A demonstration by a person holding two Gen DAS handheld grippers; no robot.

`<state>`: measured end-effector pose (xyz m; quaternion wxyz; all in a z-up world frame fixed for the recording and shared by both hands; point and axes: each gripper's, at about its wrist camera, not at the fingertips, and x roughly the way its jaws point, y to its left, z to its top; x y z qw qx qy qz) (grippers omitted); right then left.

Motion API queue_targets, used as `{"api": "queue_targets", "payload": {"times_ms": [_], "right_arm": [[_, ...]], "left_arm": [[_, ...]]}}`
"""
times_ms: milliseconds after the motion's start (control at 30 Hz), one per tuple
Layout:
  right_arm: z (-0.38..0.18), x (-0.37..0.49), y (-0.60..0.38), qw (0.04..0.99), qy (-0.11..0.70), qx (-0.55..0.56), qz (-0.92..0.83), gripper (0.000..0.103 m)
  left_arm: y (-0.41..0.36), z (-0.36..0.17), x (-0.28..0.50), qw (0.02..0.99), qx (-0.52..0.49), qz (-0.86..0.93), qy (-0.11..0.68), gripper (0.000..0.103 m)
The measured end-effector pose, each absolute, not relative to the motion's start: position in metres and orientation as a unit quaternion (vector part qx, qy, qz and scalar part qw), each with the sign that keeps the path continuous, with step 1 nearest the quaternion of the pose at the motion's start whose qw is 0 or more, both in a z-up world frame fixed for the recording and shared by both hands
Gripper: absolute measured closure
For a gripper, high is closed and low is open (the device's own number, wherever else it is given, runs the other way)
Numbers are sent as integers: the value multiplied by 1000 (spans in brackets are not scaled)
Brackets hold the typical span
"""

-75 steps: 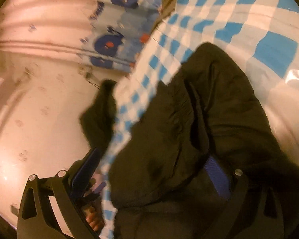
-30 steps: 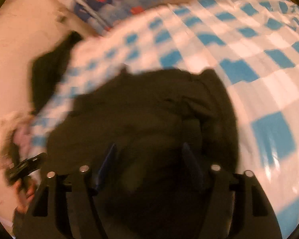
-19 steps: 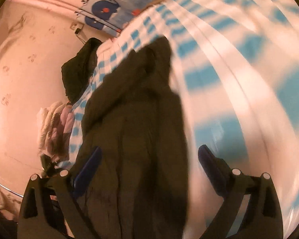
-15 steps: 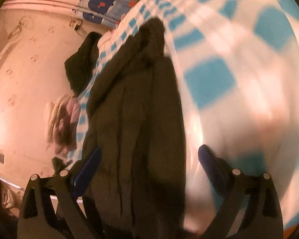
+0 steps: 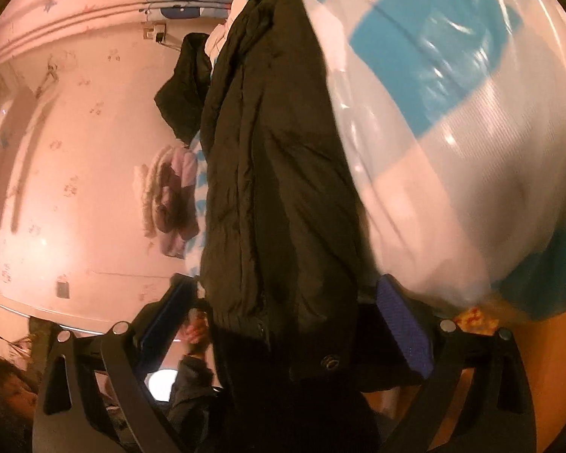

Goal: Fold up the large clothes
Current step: 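Lift the held hem with both tools, raising the jacket upright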

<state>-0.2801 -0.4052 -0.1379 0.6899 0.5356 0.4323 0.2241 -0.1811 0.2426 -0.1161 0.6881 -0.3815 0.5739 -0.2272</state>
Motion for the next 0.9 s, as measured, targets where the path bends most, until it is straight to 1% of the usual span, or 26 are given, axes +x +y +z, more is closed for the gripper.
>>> {"api": "queue_targets", "payload": {"times_ms": [167,333,567,700,800,867,900], "right_arm": [[-147,-282,-404,670,413,564,249,8],[-141,-281,-397,659,408,564,285,7],[-146,-268,-388,654,434,549,286,7],[-146,-265,-381,668,440,529,284,7],[-147,-264,-382,678,440,519,279,8],[-141,-264,-379,693,434,505,278,21],[-138,-264,-377,699,438,495,273,39]], "left_arm": [[235,-118,-186,681,-390,-239,572,8],[226,-113,-187,682,-387,-257,565,8],[212,-109,-182,705,-345,-256,565,8],[200,-106,-181,717,-319,-252,566,8],[202,-111,-178,718,-319,-234,572,8],[201,-112,-175,720,-310,-223,580,10],[201,-112,-175,721,-298,-216,587,14]]}}
